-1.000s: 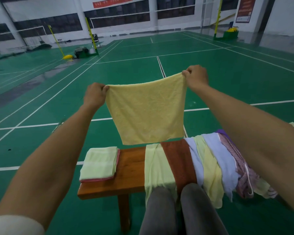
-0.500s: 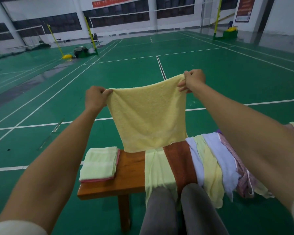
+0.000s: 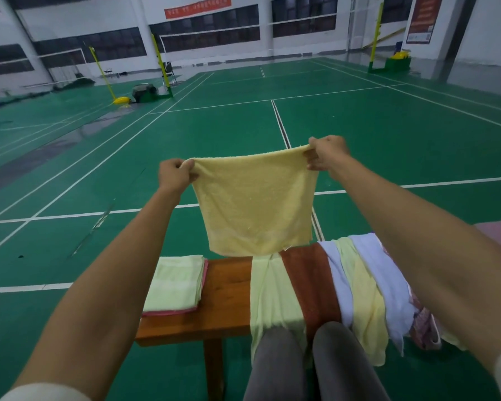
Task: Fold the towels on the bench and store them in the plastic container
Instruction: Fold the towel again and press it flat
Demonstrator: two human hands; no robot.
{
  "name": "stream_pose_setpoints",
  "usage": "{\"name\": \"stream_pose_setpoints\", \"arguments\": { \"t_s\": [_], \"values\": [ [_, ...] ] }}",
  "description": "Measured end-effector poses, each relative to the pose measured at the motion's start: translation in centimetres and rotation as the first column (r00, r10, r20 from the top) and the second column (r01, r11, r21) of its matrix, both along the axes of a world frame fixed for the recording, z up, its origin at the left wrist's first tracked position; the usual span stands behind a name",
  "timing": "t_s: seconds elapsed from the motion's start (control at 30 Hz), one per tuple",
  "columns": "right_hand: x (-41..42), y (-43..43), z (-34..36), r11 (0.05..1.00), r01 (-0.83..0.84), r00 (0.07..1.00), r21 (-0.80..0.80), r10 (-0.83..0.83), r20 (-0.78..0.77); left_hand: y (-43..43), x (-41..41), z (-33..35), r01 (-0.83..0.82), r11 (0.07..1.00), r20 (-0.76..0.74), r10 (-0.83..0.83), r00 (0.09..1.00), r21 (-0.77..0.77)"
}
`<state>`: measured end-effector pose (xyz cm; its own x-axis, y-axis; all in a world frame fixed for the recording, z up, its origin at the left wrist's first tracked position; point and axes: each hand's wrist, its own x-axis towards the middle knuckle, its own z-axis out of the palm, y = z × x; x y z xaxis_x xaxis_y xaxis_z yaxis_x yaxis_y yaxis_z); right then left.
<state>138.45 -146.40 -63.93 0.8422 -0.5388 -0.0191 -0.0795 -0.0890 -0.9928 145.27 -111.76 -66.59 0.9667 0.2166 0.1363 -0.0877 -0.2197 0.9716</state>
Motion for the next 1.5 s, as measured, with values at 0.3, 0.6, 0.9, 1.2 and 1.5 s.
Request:
{"name": "stream_pose_setpoints", "arguments": {
  "t_s": [0.3, 0.6, 0.9, 1.2, 1.5],
  "values": [
    [0.6, 0.6, -1.5, 0.987, -0.143, 0.989, 0.08, 0.139, 0.055, -2.8, -0.6, 0.4, -0.019, 0.864, -0.102, -0.038, 0.994, -0.504],
    [-4.4, -2.2, -4.7, 0.968, -0.163, 0.987, 0.192, 0.159, 0.037, -0.1, -3.8, -3.9, 0.068, 0.915, -0.179, -0.151, 0.972, -0.398],
    [-12.7, -5.0, -9.2, 0.723, -0.58, 0.504, 0.375, 0.68, -0.532, 4.4, -10.0, -8.6, 0.794, 0.603, -0.862, -0.361, 0.356, 0.075],
    [-15.2, -4.7, -15.4, 0.559, -0.64, -0.007, 0.527, 0.682, -0.732, 2.6, -11.2, -11.1, 0.901, 0.434, -0.981, -0.185, 0.062, -0.025],
    [-14.2, -4.9, -16.4, 0.652, -0.576, 0.227, 0.493, 0.707, -0.669, 2.4, -10.3, -11.9, 0.914, 0.402, -0.997, -0.029, 0.067, 0.05]
  ]
}}
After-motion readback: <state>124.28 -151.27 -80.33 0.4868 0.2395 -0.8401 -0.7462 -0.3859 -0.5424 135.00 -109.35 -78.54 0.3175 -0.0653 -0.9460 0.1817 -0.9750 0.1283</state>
